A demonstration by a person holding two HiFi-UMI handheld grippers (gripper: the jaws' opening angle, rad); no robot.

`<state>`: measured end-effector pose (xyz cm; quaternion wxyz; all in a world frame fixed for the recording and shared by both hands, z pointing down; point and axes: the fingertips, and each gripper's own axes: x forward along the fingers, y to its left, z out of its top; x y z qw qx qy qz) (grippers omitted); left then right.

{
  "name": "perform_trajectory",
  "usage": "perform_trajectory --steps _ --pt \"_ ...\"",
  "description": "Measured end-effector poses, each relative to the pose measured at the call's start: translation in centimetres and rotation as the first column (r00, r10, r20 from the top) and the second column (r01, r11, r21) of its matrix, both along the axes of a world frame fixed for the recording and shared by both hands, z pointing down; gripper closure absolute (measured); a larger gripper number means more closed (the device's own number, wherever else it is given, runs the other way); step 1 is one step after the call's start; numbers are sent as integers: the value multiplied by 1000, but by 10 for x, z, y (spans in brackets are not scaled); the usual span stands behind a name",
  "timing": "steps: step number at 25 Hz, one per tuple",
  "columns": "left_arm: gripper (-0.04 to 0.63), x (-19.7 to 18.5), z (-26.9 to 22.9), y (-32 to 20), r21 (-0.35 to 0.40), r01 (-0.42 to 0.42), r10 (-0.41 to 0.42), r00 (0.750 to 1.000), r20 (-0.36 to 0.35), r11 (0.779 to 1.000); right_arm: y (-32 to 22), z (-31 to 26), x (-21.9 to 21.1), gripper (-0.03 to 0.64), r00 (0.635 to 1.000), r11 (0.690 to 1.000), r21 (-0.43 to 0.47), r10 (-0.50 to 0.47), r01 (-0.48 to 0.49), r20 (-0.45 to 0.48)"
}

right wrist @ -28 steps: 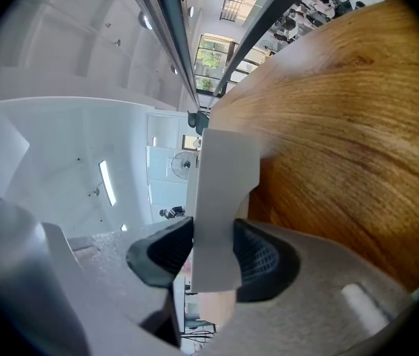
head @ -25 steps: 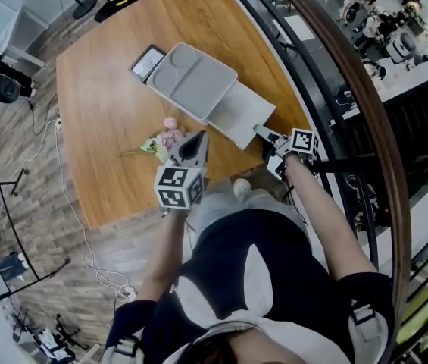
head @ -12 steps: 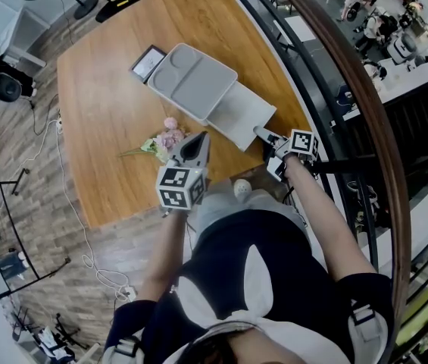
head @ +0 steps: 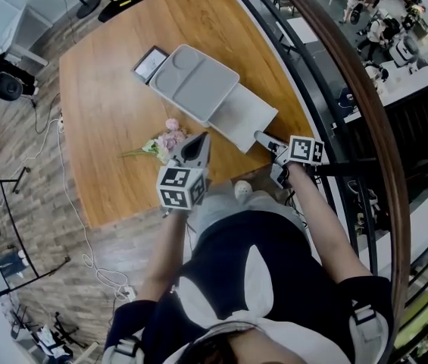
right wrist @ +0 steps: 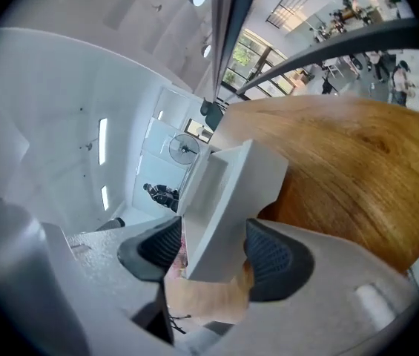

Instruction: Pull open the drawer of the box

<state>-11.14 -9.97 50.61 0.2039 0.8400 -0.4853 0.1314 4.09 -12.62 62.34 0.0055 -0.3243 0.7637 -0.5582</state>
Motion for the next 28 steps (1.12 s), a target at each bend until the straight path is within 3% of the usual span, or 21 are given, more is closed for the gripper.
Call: perform_trajectory --steps 7,11,15,23,28 --pt "578 9 -3 4 -13 -18 18 1000 4 1000 1 -35 8 354 991 977 214 5 25 -137" --pt "578 15 -6 4 7 -32 32 999 7 999 10 -62 -5 360 974 929 356 -23 104 -225" --pt "578 22 -10 10 -1 -52 52 999 14 999 22 -83 -21 424 950 868 460 -42 189 -309" --pt "578 38 -14 20 -1 -78 78 997 10 997 32 -105 -33 603 901 792 549 -3 267 -433" --pt "578 51 -11 30 -1 -121 121 993 10 993 39 -112 -46 618 874 755 566 -19 331 -486"
